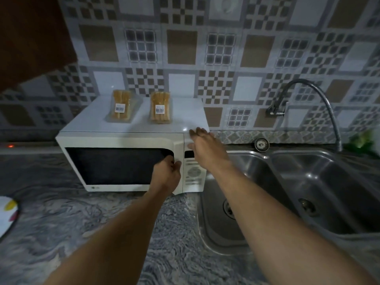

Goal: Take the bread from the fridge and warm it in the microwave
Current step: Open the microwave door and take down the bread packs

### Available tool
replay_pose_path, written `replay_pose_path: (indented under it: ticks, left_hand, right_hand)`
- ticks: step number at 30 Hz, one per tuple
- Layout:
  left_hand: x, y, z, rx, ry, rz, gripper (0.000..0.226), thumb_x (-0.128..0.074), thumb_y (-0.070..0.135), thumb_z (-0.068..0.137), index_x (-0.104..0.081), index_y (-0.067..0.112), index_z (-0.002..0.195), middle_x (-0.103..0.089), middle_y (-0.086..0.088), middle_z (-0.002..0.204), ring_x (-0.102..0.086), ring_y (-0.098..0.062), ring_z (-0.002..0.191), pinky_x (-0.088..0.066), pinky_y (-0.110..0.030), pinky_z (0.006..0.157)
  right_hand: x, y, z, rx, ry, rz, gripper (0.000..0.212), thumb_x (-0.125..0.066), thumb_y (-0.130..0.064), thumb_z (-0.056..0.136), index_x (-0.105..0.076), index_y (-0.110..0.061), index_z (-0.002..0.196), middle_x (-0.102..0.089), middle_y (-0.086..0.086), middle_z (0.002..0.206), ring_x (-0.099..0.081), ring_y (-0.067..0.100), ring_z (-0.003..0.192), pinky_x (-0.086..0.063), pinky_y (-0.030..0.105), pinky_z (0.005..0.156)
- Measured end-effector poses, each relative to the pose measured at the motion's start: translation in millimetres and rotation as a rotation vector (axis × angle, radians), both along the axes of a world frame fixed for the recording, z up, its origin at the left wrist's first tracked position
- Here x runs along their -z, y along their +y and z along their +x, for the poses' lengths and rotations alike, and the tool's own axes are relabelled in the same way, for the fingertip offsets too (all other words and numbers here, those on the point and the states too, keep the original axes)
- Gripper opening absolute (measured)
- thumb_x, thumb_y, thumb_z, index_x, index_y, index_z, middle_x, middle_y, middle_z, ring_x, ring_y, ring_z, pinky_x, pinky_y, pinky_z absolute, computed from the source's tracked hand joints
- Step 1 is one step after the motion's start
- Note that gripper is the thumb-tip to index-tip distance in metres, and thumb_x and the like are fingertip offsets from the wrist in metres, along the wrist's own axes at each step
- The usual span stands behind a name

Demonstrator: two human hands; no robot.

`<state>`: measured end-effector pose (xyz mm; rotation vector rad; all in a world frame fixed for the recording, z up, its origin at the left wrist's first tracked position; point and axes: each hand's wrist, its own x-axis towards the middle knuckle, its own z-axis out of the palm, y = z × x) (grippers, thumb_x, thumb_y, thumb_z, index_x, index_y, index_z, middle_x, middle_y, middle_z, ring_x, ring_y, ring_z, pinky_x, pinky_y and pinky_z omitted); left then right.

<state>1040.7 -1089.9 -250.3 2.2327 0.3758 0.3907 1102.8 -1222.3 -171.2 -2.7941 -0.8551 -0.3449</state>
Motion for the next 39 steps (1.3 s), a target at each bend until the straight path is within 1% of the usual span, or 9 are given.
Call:
replay_pose_path:
  ticks: [2,6,10,15,19,23,28,32,39]
  left_hand:
    - [-1.9,-3.3,1.9,-0.035,-0.003,-0.015,0.033,-0.053,0.027,0.098,-0.044,0.015,0.069,-0.050,-0.002,0.058,-0.049,-0.019,0.053,-0.033,-0.027,0.046]
    - [-3.9,-6.0,2.7,-0.065,0.008,-0.030,0.037,-0.054,0.025,0.099,-0.045,0.013,0.065,-0.048,-0.004,0.057,-0.044,-0.017,0.051,-0.033,-0.030,0.050]
    - [-4.5,-4.8,2.6,-0.084,0.018,-0.033,0.037,-0.056,0.024,0.099,-0.049,0.007,0.067,-0.047,-0.003,0.056,-0.041,-0.014,0.049,-0.031,-0.017,0.043]
    - [-6.8,-3.6,-0.4,-0.084,0.002,-0.002,0.040,-0.058,0.022,0.098,-0.047,0.008,0.061,-0.045,-0.003,0.053,-0.038,-0.013,0.047,-0.033,-0.015,0.043]
    - [-7.5,-3.5,-1.8,-0.086,0.000,0.046,0.044,-0.057,0.023,0.098,-0.044,0.012,0.058,-0.044,-0.002,0.051,-0.038,-0.012,0.047,-0.029,-0.023,0.048]
    - [-7.2,-3.8,-2.8,-0.101,0.009,0.032,0.045,-0.057,0.025,0.098,-0.044,0.018,0.055,-0.048,-0.001,0.054,-0.041,-0.011,0.048,-0.033,-0.013,0.042]
    - [-7.9,-3.5,-3.6,-0.094,-0.010,0.049,0.041,-0.058,0.024,0.098,-0.048,0.013,0.059,-0.046,0.002,0.052,-0.040,-0.009,0.047,-0.033,-0.010,0.042]
    - [-9.4,-4.0,-5.6,-0.093,-0.026,0.076,0.045,-0.058,0.022,0.098,-0.043,0.018,0.055,-0.043,0.004,0.050,-0.037,-0.007,0.045,-0.031,-0.012,0.043]
    - [-11.7,-5.6,-6.4,-0.101,-0.018,0.067,0.048,-0.058,0.022,0.098,-0.043,0.021,0.052,-0.045,0.000,0.050,-0.039,-0.008,0.042,-0.031,-0.007,0.039]
  right_hand:
    - [-0.3,-0.5,1.5,-0.001,-0.007,0.000,0.043,-0.048,-0.022,0.103,-0.045,-0.007,0.144,-0.047,0.016,0.143,-0.041,0.031,0.135,-0.035,0.041,0.108]
    - [-1.8,-0.3,3.2,0.017,-0.007,0.000,0.040,-0.051,-0.023,0.103,-0.049,-0.009,0.140,-0.052,0.014,0.136,-0.049,0.034,0.126,-0.043,0.042,0.098]
    - [-0.7,1.6,4.9,0.022,0.009,-0.016,0.042,-0.053,-0.022,0.102,-0.048,-0.011,0.143,-0.051,0.014,0.138,-0.048,0.033,0.128,-0.043,0.042,0.099]
    - [0.0,1.8,7.7,0.022,0.017,-0.015,0.044,-0.055,-0.021,0.101,-0.047,-0.012,0.144,-0.050,0.014,0.138,-0.049,0.032,0.128,-0.045,0.041,0.099]
    - [-0.5,1.4,9.3,0.012,0.016,-0.022,0.045,-0.054,-0.019,0.102,-0.046,-0.012,0.145,-0.050,0.014,0.138,-0.049,0.032,0.128,-0.044,0.041,0.099]
    - [-0.3,0.7,11.0,0.011,0.036,-0.024,0.046,-0.056,-0.017,0.100,-0.046,-0.013,0.145,-0.050,0.013,0.136,-0.051,0.034,0.123,-0.047,0.042,0.095]
    - [-1.7,-0.1,12.4,-0.009,0.043,-0.025,0.048,-0.056,-0.011,0.099,-0.045,-0.011,0.145,-0.050,0.014,0.136,-0.050,0.033,0.126,-0.047,0.042,0.097]
    - [-2.3,-0.9,13.1,-0.020,0.031,-0.026,0.049,-0.057,-0.009,0.098,-0.046,-0.011,0.145,-0.051,0.015,0.136,-0.051,0.032,0.125,-0.048,0.041,0.097]
    - [-5.3,-3.2,13.8,-0.040,0.020,-0.042,0.045,-0.054,-0.010,0.100,-0.048,-0.012,0.144,-0.050,0.015,0.138,-0.051,0.032,0.127,-0.047,0.040,0.097]
